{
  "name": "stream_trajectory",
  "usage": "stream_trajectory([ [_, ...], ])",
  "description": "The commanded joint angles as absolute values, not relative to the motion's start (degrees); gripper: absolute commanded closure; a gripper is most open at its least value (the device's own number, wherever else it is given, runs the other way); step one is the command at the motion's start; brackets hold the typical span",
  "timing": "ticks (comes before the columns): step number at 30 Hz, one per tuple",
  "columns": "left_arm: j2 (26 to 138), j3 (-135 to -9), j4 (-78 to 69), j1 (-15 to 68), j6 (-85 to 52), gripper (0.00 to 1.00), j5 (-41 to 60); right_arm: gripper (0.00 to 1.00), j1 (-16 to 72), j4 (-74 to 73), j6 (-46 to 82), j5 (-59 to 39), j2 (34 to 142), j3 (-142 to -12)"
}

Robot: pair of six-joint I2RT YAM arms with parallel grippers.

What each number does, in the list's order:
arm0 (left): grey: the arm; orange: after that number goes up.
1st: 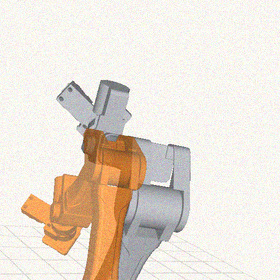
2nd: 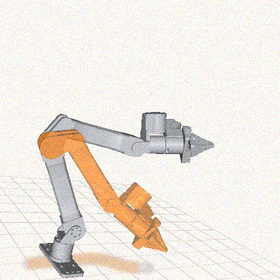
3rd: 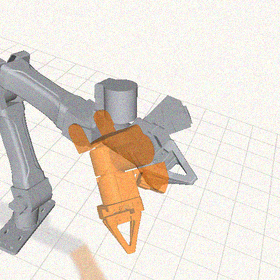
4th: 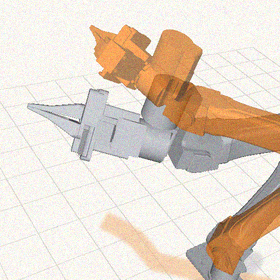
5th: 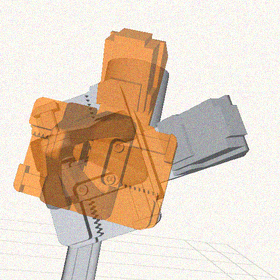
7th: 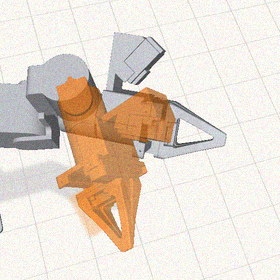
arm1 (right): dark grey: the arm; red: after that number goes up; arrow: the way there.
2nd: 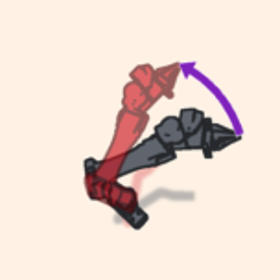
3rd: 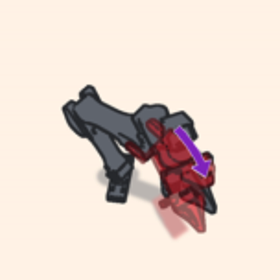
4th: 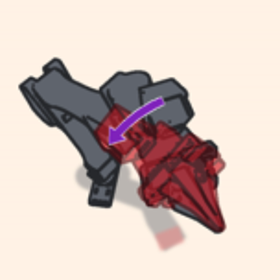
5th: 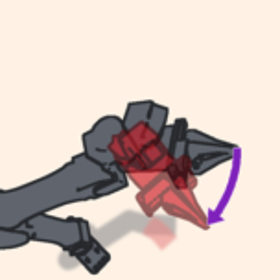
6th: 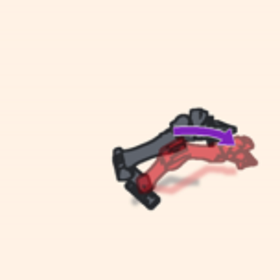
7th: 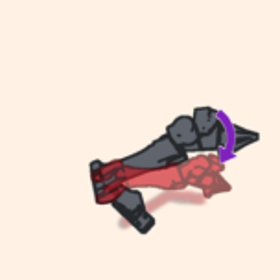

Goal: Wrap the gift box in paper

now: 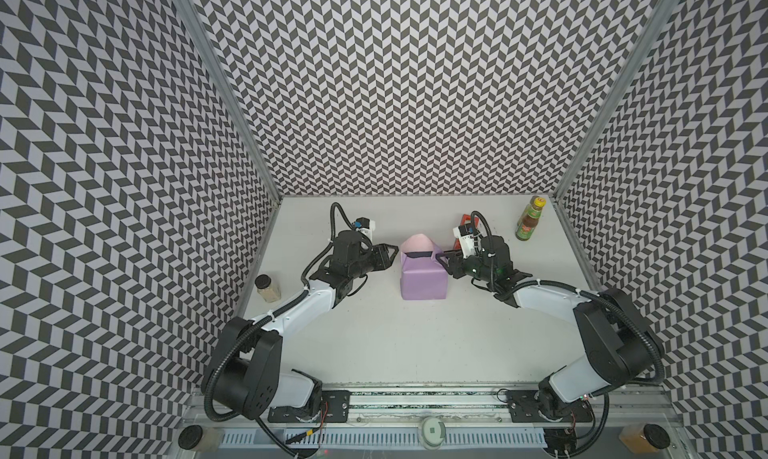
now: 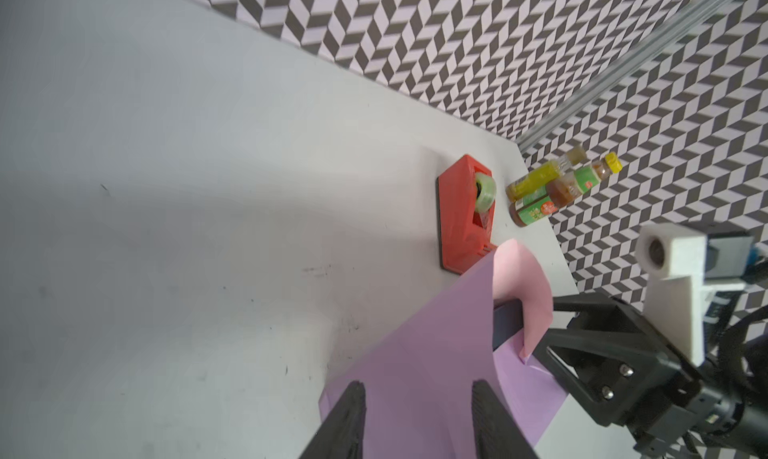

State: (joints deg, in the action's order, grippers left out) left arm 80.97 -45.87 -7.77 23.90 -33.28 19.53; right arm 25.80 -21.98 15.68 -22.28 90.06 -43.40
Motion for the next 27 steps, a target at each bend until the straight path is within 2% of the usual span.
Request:
stream_trajectory([
  [1, 82.53, -47.57, -10.86, 25.45, -34.48, 0.56, 20.84, 0.64, 26.82, -17.02, 14.44, -21.02, 91.93, -42.10],
  [20, 89.96, -47.75, -13.27, 28.90, -33.52, 0.55, 17.37, 0.65, 27.25, -17.21, 13.82, -21.01, 91.32, -41.50],
  [27, 88.45, -42.06, -14.18, 29.06, -32.80, 0.58, 17.40, 0.60, 25.48, -16.37, 15.47, -23.64, 90.88, -46.13],
])
